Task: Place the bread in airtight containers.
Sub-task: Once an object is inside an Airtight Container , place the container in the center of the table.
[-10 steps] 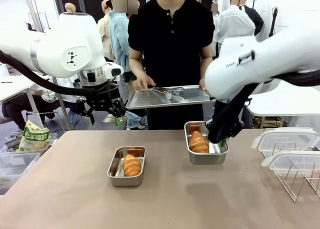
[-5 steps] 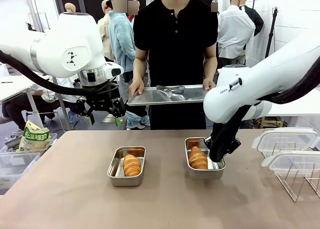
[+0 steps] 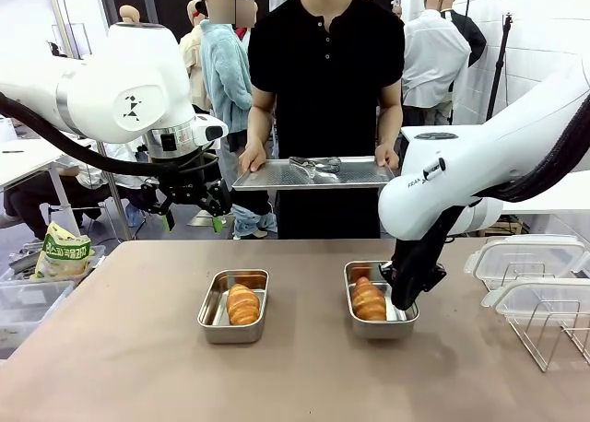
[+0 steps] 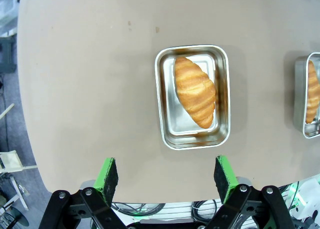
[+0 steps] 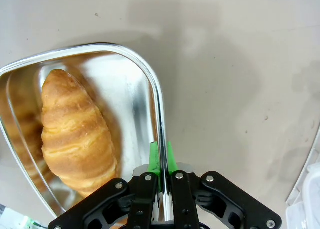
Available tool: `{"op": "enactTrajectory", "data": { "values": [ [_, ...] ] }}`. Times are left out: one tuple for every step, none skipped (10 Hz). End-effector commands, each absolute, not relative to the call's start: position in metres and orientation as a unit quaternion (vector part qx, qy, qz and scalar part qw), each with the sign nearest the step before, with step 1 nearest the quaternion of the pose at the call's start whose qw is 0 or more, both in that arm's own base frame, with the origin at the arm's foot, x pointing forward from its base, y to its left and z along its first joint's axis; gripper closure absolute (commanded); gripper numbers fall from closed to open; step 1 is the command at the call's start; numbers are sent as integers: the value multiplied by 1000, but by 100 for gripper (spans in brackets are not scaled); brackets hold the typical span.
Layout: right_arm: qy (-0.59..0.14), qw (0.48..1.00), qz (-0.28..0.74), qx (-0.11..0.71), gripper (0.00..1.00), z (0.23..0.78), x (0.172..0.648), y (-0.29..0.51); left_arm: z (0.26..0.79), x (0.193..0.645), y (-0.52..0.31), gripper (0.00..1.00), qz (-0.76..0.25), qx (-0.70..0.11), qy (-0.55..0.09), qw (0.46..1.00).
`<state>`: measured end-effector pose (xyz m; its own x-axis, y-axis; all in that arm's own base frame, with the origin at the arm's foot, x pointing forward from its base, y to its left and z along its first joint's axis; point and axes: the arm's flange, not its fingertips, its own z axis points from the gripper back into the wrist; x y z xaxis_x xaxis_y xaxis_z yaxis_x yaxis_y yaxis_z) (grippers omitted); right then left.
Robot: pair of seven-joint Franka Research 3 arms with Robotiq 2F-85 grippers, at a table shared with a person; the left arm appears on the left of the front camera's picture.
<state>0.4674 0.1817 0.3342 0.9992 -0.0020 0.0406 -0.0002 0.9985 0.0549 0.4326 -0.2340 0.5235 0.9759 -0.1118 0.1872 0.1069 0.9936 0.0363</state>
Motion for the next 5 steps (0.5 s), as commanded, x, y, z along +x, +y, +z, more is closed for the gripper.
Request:
{"op": "enactTrajectory", "data": {
  "values": [
    [-27, 999, 7, 20, 100, 325, 469, 182, 526, 431, -233, 0, -55, 12, -96, 994],
    [-22, 1000, 8, 19, 100, 323, 469, 182, 526, 431, -233, 0, -55, 12, -96, 994],
    [-16, 1000, 8, 18, 100, 321, 469, 183, 526, 431, -233, 0, -55, 12, -96, 994],
    [-6, 1000, 11, 20, 95, 318, 469, 182, 526, 431, -233, 0, -55, 12, -96, 994],
    [-5, 1000, 11, 21, 77, 316, 470, 182, 526, 431, -233, 0, -55, 12, -96, 994]
  ]
}}
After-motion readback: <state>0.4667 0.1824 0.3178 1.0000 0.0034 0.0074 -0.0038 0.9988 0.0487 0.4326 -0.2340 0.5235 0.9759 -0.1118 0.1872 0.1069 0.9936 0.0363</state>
